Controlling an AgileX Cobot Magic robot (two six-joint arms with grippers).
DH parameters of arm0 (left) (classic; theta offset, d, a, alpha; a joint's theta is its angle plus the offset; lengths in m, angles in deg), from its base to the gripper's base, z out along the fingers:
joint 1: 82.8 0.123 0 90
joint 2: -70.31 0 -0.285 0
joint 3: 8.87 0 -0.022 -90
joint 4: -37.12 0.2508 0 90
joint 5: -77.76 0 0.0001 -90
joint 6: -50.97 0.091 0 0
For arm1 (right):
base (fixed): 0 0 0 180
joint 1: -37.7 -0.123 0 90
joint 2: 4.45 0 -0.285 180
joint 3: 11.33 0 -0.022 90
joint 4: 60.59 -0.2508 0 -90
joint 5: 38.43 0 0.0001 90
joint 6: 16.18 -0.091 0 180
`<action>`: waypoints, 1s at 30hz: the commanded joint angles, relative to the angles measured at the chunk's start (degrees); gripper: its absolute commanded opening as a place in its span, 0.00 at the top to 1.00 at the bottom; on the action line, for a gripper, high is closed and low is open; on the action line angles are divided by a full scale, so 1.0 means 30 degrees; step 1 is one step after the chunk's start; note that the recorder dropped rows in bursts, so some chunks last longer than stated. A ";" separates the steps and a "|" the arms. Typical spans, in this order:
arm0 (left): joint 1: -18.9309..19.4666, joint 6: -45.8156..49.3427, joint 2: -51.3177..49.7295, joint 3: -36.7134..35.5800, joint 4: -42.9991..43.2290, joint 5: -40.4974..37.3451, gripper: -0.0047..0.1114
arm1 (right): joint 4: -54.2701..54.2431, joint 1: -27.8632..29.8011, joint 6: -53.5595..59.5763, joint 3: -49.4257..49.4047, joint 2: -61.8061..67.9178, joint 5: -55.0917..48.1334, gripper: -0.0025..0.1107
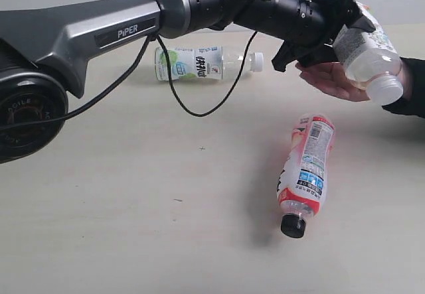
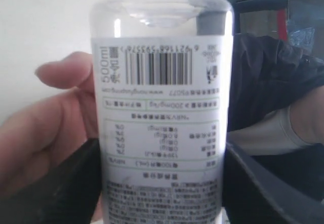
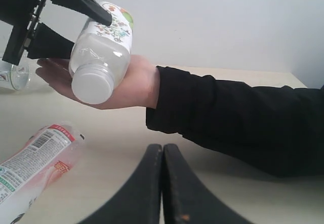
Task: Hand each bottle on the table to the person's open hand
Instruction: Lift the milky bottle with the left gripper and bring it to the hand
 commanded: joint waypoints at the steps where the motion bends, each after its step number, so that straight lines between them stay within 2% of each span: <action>1: 0.0254 0.0197 -0.0101 0.0221 -0.0133 -0.0310 0.96 | 0.0030 0.0053 0.0050 -0.0086 -0.0102 0.0133 0.98; 21: 0.0254 0.1060 -0.0229 0.0221 0.1142 -0.2188 0.96 | 0.0030 0.0053 0.0050 -0.0086 -0.0102 0.0133 0.98; 30: 0.0254 0.1060 -0.0229 0.0221 0.1467 -0.2117 0.96 | 0.0030 0.0053 0.0050 -0.0086 -0.0102 0.0133 0.98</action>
